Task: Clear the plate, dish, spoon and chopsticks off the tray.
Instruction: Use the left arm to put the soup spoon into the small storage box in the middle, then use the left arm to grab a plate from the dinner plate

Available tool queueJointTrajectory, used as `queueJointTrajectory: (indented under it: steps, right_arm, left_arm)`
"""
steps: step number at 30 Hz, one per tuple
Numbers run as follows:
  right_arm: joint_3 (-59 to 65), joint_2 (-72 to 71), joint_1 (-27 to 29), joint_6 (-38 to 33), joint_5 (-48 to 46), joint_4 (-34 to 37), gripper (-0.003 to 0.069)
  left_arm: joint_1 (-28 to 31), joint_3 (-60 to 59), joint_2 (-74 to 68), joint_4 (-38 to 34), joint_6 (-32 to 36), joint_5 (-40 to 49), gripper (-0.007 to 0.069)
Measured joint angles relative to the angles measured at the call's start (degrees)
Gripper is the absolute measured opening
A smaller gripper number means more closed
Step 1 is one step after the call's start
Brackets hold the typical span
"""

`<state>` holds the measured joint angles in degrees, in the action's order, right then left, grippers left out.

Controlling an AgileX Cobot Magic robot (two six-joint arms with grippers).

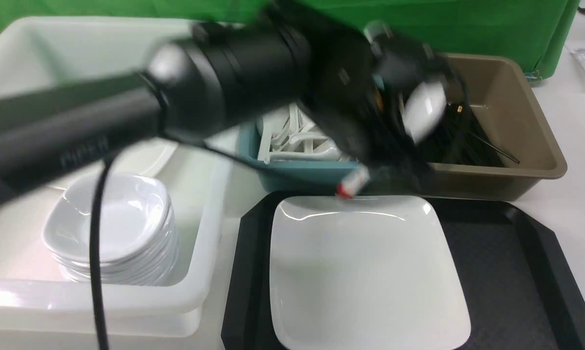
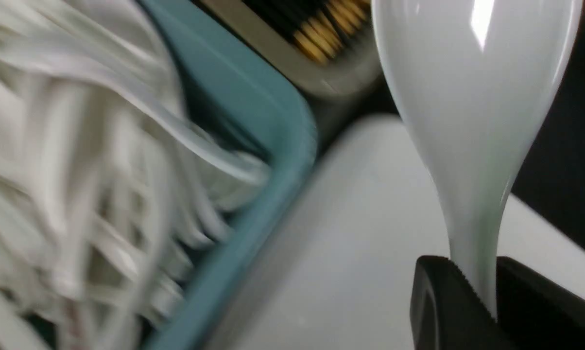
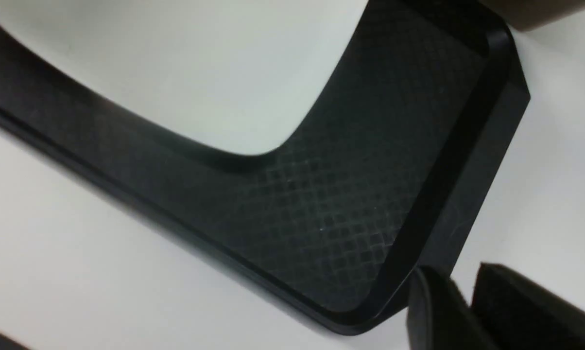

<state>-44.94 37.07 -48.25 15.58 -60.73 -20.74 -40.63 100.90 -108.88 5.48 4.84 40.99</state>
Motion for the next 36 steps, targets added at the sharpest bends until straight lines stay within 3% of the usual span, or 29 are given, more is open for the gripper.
queueJointTrajectory:
  steps: [5, 9, 13, 17, 21, 24, 27, 28, 30, 33, 36]
  right_arm:
    - [0.0, 0.0, 0.0, 0.4, 0.0, 0.0, 0.0165]
    - [0.0, 0.0, 0.0, 0.4, 0.0, 0.1, 0.0171]
    - [0.0, 0.0, 0.0, 0.4, -0.1, 1.0, 0.0175]
    - [0.0, 0.0, 0.0, 0.4, -0.1, 1.3, 0.0176]
    - [0.0, 0.0, 0.0, 0.4, -0.1, 1.3, 0.0178]
    - [0.0, 0.0, 0.0, 0.2, -0.1, 1.3, 0.0181]
    - [0.0, 0.0, 0.0, 0.0, -0.1, 1.3, 0.0185]
    - [0.0, 0.0, 0.0, 0.0, -0.1, 1.3, 0.0186]
    - [0.0, 0.0, 0.0, -0.1, -0.1, 1.3, 0.0189]
    - [0.0, 0.0, 0.0, -0.8, -0.1, 1.3, 0.0192]
    - [0.0, 0.0, 0.0, -1.9, -0.1, 1.3, 0.0193]
  left_arm:
    - [8.9, 7.9, -6.1, -0.7, 1.1, -7.6, 0.0072]
    - [12.7, 13.0, -12.1, -0.7, 1.2, -11.1, 0.0085]
    - [15.9, 16.0, -17.5, -0.8, 1.2, -11.6, 0.0209]
    - [16.8, 16.4, -18.1, -2.6, 1.2, -10.6, 0.0455]
    - [16.1, 16.5, -14.9, -3.8, 1.2, -5.4, 0.0575]
    - [14.7, 16.0, -10.3, -3.8, 2.6, 2.5, 0.0515]
    - [11.7, 10.6, -3.0, -5.1, 13.2, 9.3, 0.0288]
    - [10.8, 9.4, -2.0, -5.5, 15.2, 10.0, 0.0254]
    - [7.4, 2.1, 2.7, -9.2, 25.3, 13.1, 0.0104]
    - [1.3, -11.9, 9.3, -11.8, 34.1, 13.0, 0.0024]
    - [-4.9, -26.8, 15.2, -6.4, 36.9, 8.2, 0.0020]
